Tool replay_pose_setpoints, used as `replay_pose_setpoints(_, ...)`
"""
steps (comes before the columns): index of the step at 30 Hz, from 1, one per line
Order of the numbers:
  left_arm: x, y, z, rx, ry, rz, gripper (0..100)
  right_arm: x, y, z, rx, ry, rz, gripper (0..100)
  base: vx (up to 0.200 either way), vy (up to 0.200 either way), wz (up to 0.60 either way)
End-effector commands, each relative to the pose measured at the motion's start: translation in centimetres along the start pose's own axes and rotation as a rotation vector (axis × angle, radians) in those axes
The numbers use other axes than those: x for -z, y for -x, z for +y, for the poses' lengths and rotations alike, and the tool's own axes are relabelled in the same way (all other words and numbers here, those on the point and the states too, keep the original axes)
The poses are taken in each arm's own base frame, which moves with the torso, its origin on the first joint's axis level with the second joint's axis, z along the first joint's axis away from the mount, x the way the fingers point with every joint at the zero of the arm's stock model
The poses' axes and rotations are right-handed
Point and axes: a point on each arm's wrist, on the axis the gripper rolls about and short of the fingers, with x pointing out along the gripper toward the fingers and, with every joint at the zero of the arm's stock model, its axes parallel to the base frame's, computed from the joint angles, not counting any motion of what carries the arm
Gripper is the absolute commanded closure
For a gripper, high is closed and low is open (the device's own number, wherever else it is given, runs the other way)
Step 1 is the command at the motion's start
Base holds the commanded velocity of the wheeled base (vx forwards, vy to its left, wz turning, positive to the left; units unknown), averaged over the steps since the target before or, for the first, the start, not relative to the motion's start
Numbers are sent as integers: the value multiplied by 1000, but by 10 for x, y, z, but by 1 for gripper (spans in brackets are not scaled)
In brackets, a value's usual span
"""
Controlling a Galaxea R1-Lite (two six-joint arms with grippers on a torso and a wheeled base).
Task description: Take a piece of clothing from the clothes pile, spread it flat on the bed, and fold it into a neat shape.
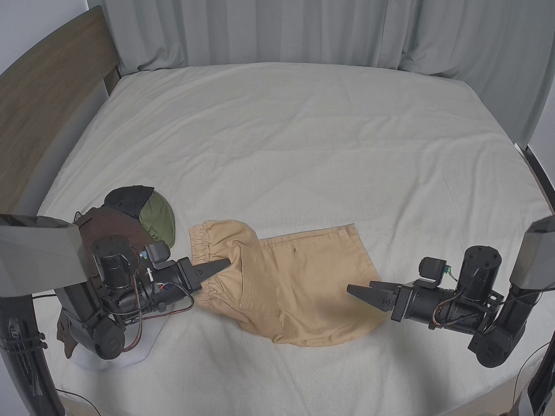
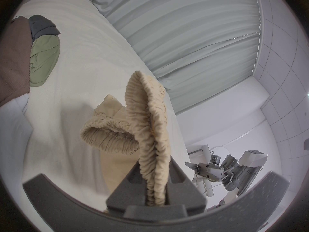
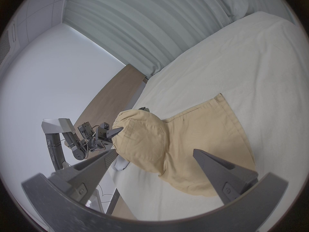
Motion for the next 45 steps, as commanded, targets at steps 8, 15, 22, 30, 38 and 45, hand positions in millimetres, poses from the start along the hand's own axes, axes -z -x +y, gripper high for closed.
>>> replay_pose_setpoints(8,3,-17,-7,31,22,-2,100,-6,2,3,-10,8,-22,0,0,0,0)
replay_pose_setpoints(15,6,-30,-9,46,15,-2,100,-9,4,1,-1,9,-37,0,0,0,0)
replay_pose_setpoints(22,6,-39,-13,57,17,-21,100,-11,5,1,-4,13,-47,0,0,0,0)
replay_pose_setpoints(30,10,-44,-20,79,43,-5,100,-13,6,-2,7,12,-55,0,0,0,0)
replay_pose_setpoints(38,10,-47,-24,96,36,-4,100,-15,6,-2,8,13,-60,0,0,0,0)
replay_pose_setpoints(45,13,-54,-29,121,31,5,100,-15,6,-3,9,14,-64,0,0,0,0)
